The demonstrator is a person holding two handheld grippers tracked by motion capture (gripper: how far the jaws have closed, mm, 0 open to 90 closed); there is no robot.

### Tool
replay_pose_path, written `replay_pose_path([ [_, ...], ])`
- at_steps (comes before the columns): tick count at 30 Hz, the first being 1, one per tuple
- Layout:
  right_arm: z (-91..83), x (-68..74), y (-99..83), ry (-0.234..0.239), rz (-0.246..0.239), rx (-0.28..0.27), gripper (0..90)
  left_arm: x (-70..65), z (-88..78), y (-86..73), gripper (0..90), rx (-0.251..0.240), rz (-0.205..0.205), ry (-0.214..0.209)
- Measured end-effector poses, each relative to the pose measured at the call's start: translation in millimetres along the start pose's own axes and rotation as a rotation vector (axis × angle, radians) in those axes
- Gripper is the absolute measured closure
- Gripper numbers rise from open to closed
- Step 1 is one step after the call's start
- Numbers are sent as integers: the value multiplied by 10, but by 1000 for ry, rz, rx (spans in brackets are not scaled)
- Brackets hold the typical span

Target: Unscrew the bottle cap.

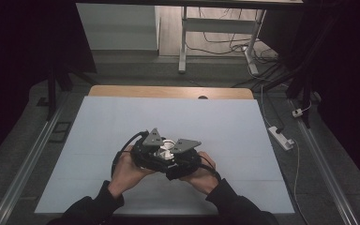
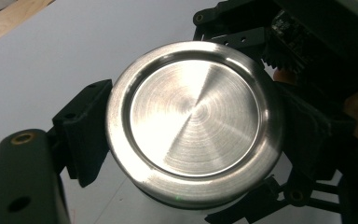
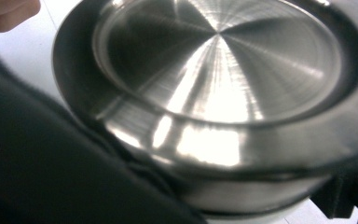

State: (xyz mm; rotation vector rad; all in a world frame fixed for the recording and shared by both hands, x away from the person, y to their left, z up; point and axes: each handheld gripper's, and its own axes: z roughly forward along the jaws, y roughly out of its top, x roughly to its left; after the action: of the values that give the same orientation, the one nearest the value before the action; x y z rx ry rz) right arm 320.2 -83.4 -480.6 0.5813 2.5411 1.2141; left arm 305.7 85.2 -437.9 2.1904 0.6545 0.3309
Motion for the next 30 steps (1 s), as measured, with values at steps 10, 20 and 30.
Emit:
replay_pose_path([
  [10, -46, -18, 1, 48, -16, -27, 147, 149, -154, -41, 24, -13, 95, -97],
  [20, -57, 58, 9, 191, -79, -29, 147, 233, -269, -139, 57, -12, 255, -273],
  [30, -63, 126, 21, 230, -141, -36, 147, 212, -235, -167, 182, -37, 285, -333],
])
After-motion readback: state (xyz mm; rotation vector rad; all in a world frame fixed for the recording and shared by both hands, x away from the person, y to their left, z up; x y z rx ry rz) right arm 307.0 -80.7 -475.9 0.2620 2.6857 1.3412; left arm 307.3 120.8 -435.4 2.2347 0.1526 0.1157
